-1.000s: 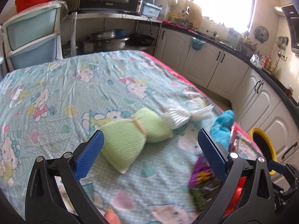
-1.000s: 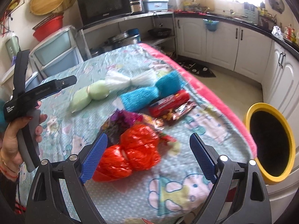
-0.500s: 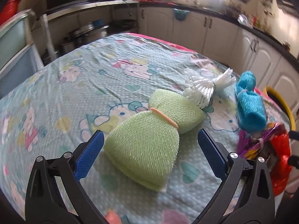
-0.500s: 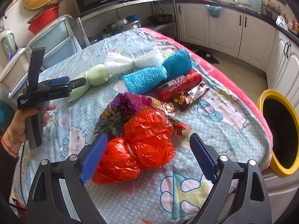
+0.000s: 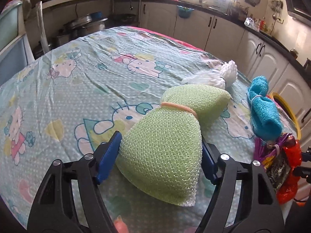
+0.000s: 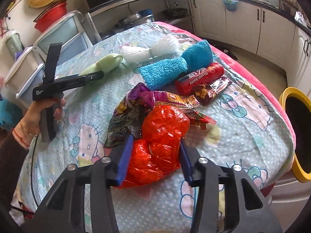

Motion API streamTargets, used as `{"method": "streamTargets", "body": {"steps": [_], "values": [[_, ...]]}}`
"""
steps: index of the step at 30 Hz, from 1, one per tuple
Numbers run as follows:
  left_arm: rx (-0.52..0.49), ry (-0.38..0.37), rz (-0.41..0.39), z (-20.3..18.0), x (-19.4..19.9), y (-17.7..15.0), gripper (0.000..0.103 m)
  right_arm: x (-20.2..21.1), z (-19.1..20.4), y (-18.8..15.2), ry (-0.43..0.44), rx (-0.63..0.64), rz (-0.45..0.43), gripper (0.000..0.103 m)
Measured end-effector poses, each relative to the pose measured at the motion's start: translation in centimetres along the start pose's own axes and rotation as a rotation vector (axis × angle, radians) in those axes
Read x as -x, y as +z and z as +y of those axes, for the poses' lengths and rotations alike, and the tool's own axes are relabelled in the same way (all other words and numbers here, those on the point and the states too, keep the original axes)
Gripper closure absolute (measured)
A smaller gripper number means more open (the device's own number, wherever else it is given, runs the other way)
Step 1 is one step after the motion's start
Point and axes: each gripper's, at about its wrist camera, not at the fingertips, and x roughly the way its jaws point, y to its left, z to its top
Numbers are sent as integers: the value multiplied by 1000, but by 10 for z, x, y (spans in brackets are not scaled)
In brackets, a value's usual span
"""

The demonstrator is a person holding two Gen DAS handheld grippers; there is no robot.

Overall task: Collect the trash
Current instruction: 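Grasp the red plastic bags with the right tool while the left tool grasps the green mesh scrubber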

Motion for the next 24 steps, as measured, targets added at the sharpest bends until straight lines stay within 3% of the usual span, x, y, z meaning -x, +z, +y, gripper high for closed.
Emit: {"method": "streamTargets", "body": {"steps": [8,24], "values": [[2,16,-6,-10,18,-13,45,20,-3,-1,25,18,-34,74],[47,32,-76,-48,88,-37,47,52,3,0,82,91,-100,81]]}}
